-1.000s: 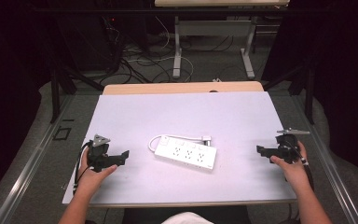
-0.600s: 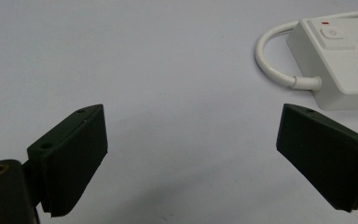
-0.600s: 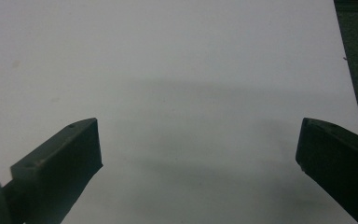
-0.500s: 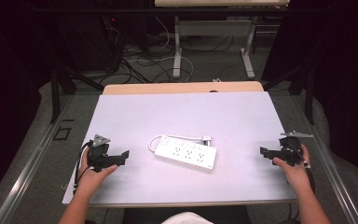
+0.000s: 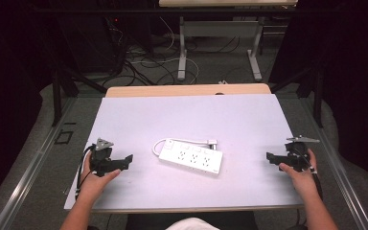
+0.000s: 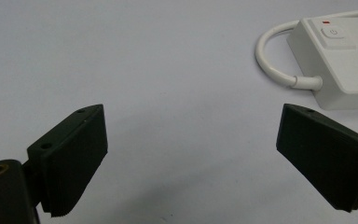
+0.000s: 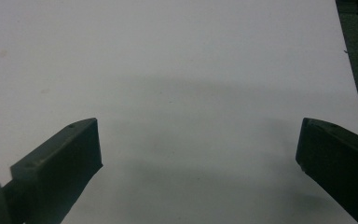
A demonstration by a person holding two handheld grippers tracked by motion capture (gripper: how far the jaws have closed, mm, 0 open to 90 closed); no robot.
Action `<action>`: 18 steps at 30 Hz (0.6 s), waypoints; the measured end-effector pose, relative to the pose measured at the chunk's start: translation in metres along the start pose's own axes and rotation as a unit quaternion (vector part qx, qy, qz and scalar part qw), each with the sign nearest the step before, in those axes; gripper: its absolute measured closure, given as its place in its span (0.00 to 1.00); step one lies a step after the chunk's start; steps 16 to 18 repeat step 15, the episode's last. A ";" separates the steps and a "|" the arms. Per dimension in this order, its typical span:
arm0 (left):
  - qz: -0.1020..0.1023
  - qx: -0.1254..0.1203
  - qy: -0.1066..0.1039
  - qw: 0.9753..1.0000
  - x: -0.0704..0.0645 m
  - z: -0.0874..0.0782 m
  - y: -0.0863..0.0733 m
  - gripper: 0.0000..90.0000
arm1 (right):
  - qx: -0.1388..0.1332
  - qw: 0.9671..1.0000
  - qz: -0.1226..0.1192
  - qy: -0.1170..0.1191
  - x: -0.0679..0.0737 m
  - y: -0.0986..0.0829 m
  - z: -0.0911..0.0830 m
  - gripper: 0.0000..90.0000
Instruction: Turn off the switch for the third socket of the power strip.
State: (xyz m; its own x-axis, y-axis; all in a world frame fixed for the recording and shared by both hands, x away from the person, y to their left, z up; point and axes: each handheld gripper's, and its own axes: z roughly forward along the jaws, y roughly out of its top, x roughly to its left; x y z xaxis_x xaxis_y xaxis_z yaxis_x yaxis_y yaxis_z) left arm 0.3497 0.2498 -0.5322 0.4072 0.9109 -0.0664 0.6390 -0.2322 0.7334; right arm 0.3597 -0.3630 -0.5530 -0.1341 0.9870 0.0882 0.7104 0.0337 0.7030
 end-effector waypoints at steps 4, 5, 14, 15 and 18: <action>-0.001 0.000 0.000 1.000 0.000 0.000 0.000 0.09 | 0.000 1.000 0.000 0.000 0.000 0.000 0.000 0.00; -0.002 -0.001 0.000 1.000 0.000 0.000 0.000 0.09 | 0.001 1.000 0.005 0.000 0.001 0.000 0.000 0.00; -0.003 -0.003 0.002 1.000 0.000 0.000 0.000 0.09 | -0.001 1.000 0.005 -0.001 0.000 0.000 0.000 0.00; -0.004 -0.004 0.002 1.000 0.000 0.000 0.000 0.09 | -0.001 1.000 0.005 -0.001 0.000 0.000 0.000 0.00; -0.004 -0.004 0.002 1.000 0.000 0.000 0.000 0.09 | -0.001 1.000 0.005 -0.001 0.000 0.000 0.000 0.00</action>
